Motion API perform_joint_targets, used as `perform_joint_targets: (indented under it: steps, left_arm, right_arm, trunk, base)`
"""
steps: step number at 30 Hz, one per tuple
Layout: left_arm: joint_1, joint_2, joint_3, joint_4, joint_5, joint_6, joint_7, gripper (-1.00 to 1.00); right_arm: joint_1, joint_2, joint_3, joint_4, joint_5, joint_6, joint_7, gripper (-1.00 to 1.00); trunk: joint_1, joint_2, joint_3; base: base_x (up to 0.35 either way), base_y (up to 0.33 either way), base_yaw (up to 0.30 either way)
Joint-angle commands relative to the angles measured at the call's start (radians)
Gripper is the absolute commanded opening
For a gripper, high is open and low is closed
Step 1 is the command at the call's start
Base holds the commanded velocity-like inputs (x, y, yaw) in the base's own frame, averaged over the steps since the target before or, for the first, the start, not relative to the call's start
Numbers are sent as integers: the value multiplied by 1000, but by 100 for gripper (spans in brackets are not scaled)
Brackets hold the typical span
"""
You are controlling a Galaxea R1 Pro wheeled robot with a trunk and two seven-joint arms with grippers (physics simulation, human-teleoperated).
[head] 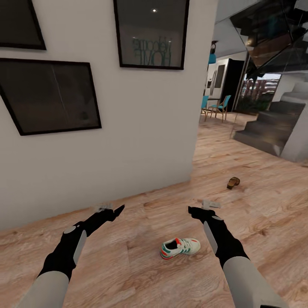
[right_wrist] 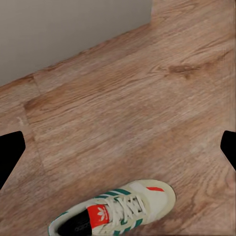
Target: Pick up the two gym shoes and the two sandals from the corridor floor and place them onto the hallstand (shoe rack) in the corridor, making sure they are on the rack and not on the floor. Arrange them so the two gym shoes are next to each other and the two sandals are next to each other.
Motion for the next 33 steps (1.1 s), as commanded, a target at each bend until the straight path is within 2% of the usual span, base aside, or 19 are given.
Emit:
perform_joint_targets:
  steps: [1, 16, 33]
  left_arm:
    - [-1, -1, 6, -2, -3, 10, -8, 100]
    - [-1, -1, 6, -2, -3, 10, -8, 100]
    - [-1, -1, 6, -2, -3, 10, -8, 100]
  right_arm:
    - [-1, 1, -2, -1, -1, 5, -2, 100]
    - [-1, 1, -2, -1, -1, 5, -2, 100]
    - [-1, 1, -2, -1, -1, 5, -2, 100]
  trunk:
    - [0, 0, -1]
    - [0, 0, -1]
    - [0, 0, -1]
  base:
    - [88, 231, -254]
    - [106, 295, -254]
    - [18, 305, -254]
